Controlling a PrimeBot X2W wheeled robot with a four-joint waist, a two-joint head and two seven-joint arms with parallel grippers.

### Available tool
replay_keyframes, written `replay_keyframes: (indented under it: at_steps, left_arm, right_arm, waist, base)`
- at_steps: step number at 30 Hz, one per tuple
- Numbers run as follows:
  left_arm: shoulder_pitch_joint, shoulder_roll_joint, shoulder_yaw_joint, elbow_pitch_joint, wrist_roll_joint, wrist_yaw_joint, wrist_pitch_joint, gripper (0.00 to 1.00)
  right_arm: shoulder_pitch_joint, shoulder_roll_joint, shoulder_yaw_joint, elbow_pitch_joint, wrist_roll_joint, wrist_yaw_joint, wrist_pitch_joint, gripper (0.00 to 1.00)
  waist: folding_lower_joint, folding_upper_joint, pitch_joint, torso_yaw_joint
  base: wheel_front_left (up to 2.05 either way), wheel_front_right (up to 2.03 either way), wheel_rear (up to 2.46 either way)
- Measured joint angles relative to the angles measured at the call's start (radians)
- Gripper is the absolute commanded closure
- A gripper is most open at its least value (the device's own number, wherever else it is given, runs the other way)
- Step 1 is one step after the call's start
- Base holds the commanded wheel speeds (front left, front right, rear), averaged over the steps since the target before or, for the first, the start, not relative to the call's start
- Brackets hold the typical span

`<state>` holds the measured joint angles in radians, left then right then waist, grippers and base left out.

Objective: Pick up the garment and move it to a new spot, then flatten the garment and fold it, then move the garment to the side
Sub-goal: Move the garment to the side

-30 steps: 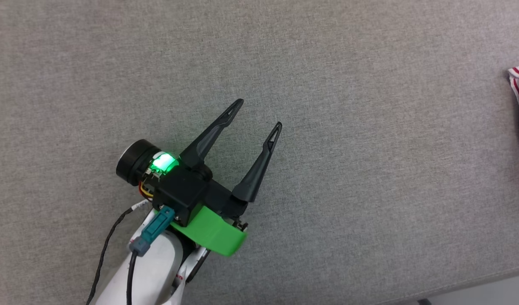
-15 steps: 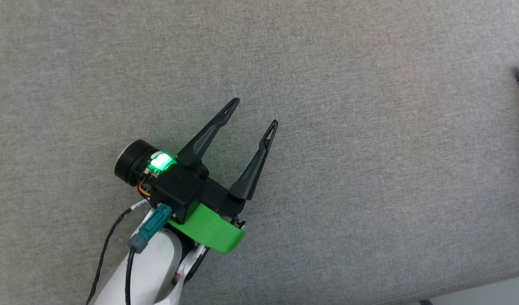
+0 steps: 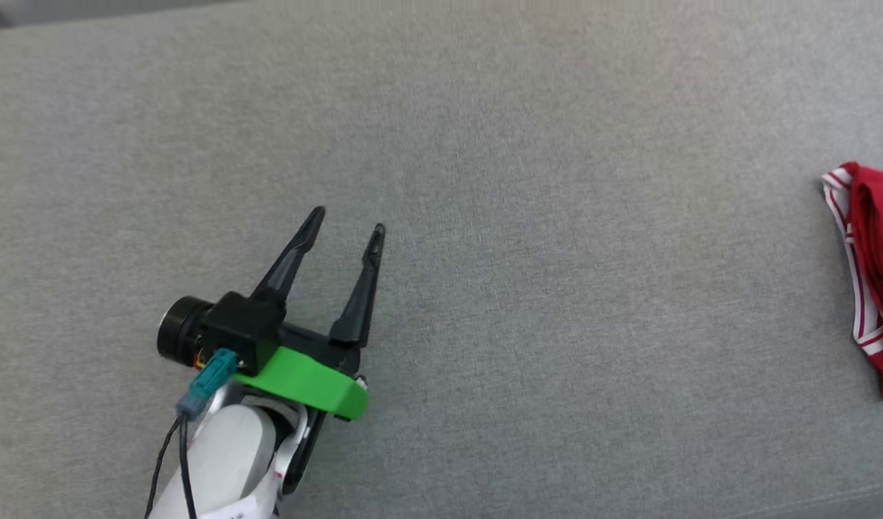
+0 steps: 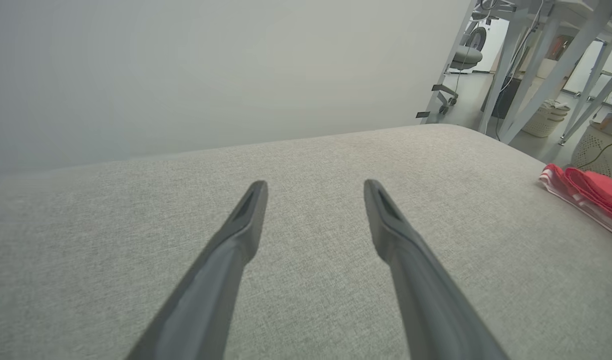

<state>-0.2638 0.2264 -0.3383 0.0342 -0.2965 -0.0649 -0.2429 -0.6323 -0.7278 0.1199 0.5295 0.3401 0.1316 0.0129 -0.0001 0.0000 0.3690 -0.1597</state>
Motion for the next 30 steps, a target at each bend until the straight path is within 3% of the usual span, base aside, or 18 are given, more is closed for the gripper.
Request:
replay_keyframes:
  at_steps: [6, 15, 21, 30]
  left_arm:
    - [0.048, -0.001, 0.044, 0.033, -0.022, 0.016, -0.011, 0.0]
    - [0.113, -0.028, 0.085, 0.055, -0.048, 0.025, -0.013, 0.0]
    - [0.157, -0.042, 0.09, 0.096, -0.043, 0.025, -0.013, 0.0]
    - [0.188, -0.073, 0.117, 0.12, -0.019, 0.022, -0.013, 0.0]
  right_arm:
    - [0.115, 0.101, -0.058, -0.231, 0.091, 0.0, 0.0, 0.0]
    - [0.36, 0.341, -0.144, -0.516, 0.095, 0.0, -0.008, 0.0]
    - [0.498, 0.476, -0.137, -0.582, 0.08, 0.0, -0.06, 0.0]
    - [0.619, 0.566, -0.091, -0.566, 0.04, 0.0, -0.169, 0.0]
  waist:
    - [0.0, 0.0, -0.099, 0.026]
    - [0.0, 0.0, -0.221, 0.077]
    - [0.0, 0.0, -0.28, 0.118]
    - [0.0, 0.0, -0.331, 0.159]
  base:
    - [0.0, 0.0, 0.0]
    - [0.0, 0.0, 0.0]
    - [0.0, 0.0, 0.0]
    - [0.0, 0.0, 0.0]
